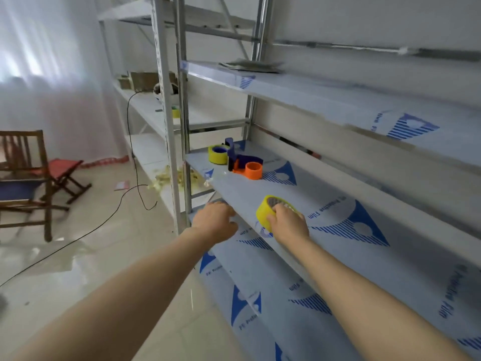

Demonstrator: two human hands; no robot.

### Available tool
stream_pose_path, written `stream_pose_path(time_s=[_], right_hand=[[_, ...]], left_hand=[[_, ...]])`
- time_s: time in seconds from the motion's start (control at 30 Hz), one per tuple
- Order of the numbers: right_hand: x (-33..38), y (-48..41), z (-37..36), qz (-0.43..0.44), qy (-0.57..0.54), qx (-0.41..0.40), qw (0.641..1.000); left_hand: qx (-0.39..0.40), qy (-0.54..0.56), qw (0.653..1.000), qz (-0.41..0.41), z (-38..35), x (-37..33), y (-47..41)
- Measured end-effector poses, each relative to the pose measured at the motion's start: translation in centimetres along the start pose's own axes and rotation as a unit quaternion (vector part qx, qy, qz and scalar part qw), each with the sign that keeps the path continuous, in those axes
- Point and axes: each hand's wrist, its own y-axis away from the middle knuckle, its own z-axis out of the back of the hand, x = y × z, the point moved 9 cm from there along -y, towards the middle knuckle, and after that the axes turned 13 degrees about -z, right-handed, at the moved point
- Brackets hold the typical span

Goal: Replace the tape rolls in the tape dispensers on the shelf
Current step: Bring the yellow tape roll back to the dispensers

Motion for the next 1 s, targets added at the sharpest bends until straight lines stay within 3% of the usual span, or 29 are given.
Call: stream_pose_path(time_s=[0.6, 0.73, 1.0], right_hand=[[12.9, -23.0, -2.3, -0.006, -0.057, -0.033, 0.998], [13.2, -26.0, -2.6, -0.051, -0.111, -0.048, 0.991], [13.2, -30.5, -3.5, -0.199, -0.200, -0.112, 0.953]], left_hand=[[0.007, 0.018, 0.999, 0.033, 3.8, 16.2, -20.8], [0.021, 0.033, 0.999, 0.013, 3.4, 19.0, -24.8], [0.080, 0.038, 0.991, -0.104, 1.5, 23.1, -33.7]])
